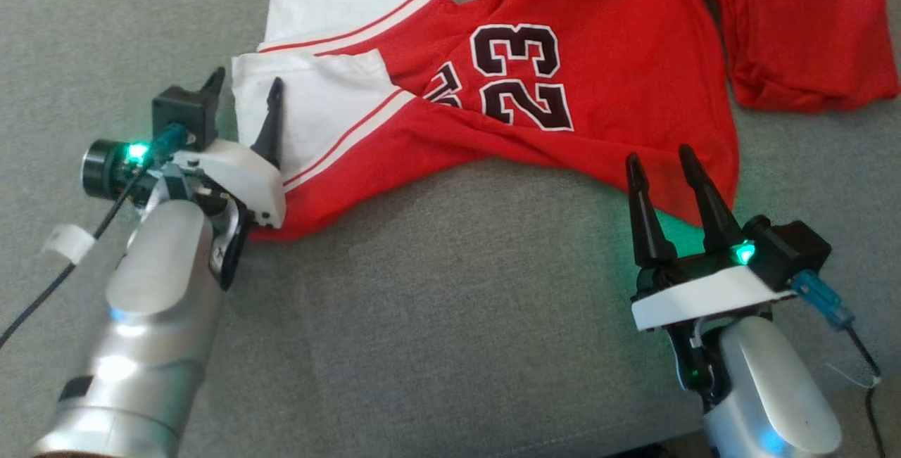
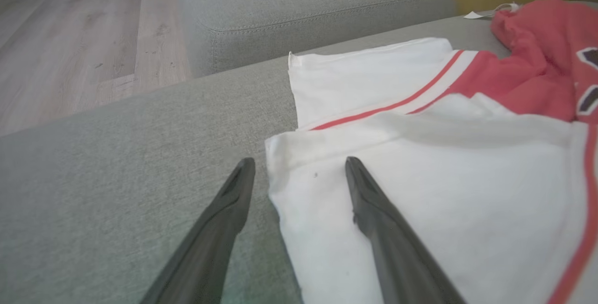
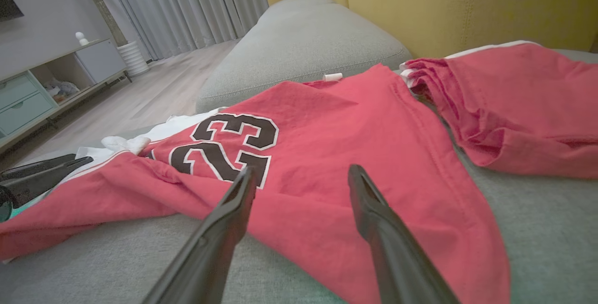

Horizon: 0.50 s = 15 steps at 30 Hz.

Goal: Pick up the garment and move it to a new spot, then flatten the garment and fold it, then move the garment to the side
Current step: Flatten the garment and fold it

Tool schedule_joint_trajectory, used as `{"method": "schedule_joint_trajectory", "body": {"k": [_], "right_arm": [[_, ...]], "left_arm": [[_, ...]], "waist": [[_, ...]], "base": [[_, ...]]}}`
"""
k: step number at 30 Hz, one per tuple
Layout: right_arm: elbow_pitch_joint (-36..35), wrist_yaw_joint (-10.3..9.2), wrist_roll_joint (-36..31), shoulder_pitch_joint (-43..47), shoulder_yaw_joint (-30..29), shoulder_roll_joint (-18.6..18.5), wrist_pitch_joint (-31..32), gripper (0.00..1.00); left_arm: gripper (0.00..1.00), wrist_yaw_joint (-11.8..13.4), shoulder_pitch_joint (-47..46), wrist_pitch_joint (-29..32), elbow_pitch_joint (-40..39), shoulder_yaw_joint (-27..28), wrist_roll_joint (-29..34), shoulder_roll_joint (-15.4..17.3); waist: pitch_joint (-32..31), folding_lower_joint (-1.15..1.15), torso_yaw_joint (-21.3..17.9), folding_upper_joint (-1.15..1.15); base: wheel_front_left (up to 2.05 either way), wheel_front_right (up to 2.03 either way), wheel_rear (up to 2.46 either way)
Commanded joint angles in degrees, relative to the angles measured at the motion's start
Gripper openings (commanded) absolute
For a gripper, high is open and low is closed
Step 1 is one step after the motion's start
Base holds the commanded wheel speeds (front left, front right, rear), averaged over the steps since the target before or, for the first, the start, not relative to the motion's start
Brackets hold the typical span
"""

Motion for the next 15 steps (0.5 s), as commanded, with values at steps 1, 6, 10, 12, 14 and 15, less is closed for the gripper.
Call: {"method": "schedule_joint_trajectory", "body": {"k": [1,6,10,12,14,15], "right_arm": [[-1.6,-0.04,0.3,-1.4,1.3,-0.1,-0.6,1.00],[-1.4,-0.04,0.5,-1.6,1.2,-0.1,-0.6,1.00],[-1.3,-0.04,0.6,-1.5,1.1,-0.1,-0.6,1.00],[-1.3,-0.04,0.6,-1.4,1.0,-0.1,-0.6,1.00],[-1.0,-0.04,0.4,-1.5,0.9,-0.1,-0.6,1.00],[-0.8,-0.04,0.4,-1.5,0.9,-0.1,-0.6,1.00]], "left_arm": [[1.00,0.0,-2.3,-0.5,-0.9,2.0,0.4,2.0],[1.00,-0.4,-5.1,-1.7,3.2,1.9,0.3,2.5],[1.00,-1.0,-6.4,-2.3,5.8,1.5,-0.1,2.2],[0.47,-1.2,-6.9,-2.6,6.9,1.2,-0.3,1.9],[0.00,-1.4,-7.1,-3.6,7.6,1.1,-0.6,1.6],[0.00,-1.5,-7.2,-4.3,7.9,1.0,-0.6,1.5]], "waist": [[0.4,-0.01,-0.4,0.00],[1.1,-0.01,-1.1,0.00],[1.2,-0.01,-1.4,0.00],[1.1,-0.01,-1.4,0.00],[0.9,-0.01,-1.3,0.00],[0.8,-0.01,-1.2,0.00]], "base": [[0.00,0.00,0.00],[0.00,0.00,0.00],[0.00,0.00,0.00],[0.00,0.00,0.00],[0.00,0.00,0.00],[0.00,0.00,0.00]]}}
